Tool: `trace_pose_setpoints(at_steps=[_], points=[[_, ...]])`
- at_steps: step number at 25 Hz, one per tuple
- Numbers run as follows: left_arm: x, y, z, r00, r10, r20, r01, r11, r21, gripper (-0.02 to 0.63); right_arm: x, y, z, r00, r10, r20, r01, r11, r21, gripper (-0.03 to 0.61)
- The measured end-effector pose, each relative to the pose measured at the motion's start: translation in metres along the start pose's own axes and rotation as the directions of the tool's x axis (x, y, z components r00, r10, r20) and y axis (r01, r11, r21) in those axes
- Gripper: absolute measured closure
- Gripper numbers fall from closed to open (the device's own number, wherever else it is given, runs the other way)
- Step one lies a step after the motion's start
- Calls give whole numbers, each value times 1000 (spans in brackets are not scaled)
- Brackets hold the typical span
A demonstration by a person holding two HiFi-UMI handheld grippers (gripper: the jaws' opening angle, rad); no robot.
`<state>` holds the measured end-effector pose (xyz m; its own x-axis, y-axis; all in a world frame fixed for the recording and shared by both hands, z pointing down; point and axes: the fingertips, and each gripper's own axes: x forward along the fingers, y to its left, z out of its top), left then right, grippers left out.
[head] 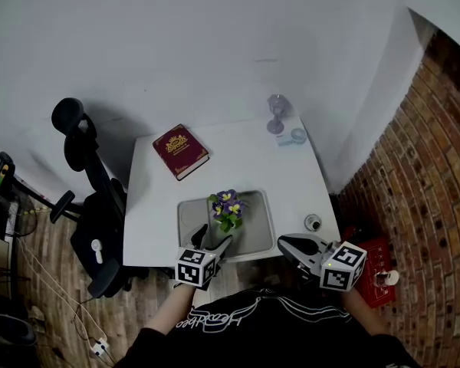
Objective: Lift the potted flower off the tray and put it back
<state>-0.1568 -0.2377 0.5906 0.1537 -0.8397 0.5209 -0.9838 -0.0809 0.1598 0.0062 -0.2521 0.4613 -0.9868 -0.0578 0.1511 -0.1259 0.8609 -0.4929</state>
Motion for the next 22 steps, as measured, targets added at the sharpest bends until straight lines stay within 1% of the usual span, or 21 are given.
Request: trace_pose_setpoints(at_steps=[4,7,8,9,10,12,15,18,20,22], points=[[-42,-22,20,993,-85,77,84,996,19,252,7,21,-3,1000,29,7,-29,1000,-1,580],[-76,-42,27,980,-155,121,157,988,-6,258,13,34,-15,999,37,-6,-37,999,26,580],[-86,-47,28,977,-169,131,172,985,-11,289,15,38,-20,999,37,-13,-36,999,33,580],[-96,-50,30,974,-177,138,181,983,-11,377,17,43,-23,999,39,-17,-38,999,38,580],[-105,-53,33,972,-183,146,187,982,-7,433,19,49,-26,999,45,-17,-45,998,40,580],[-123,-60,39,964,-203,172,207,978,-2,458,21,62,-28,998,64,-9,-64,997,35,580],[-153,-77,51,940,-260,222,267,964,-2,539,22,82,-27,996,90,6,-90,996,13,580],[-180,-91,61,917,-301,263,306,952,23,559,20,100,-23,993,110,32,-109,994,-14,580],[-192,-94,62,912,-302,278,305,952,33,565,18,110,-22,992,114,50,-113,993,-21,580],[-197,-94,59,914,-293,282,297,954,30,568,17,116,-25,992,113,59,-112,994,-18,580]])
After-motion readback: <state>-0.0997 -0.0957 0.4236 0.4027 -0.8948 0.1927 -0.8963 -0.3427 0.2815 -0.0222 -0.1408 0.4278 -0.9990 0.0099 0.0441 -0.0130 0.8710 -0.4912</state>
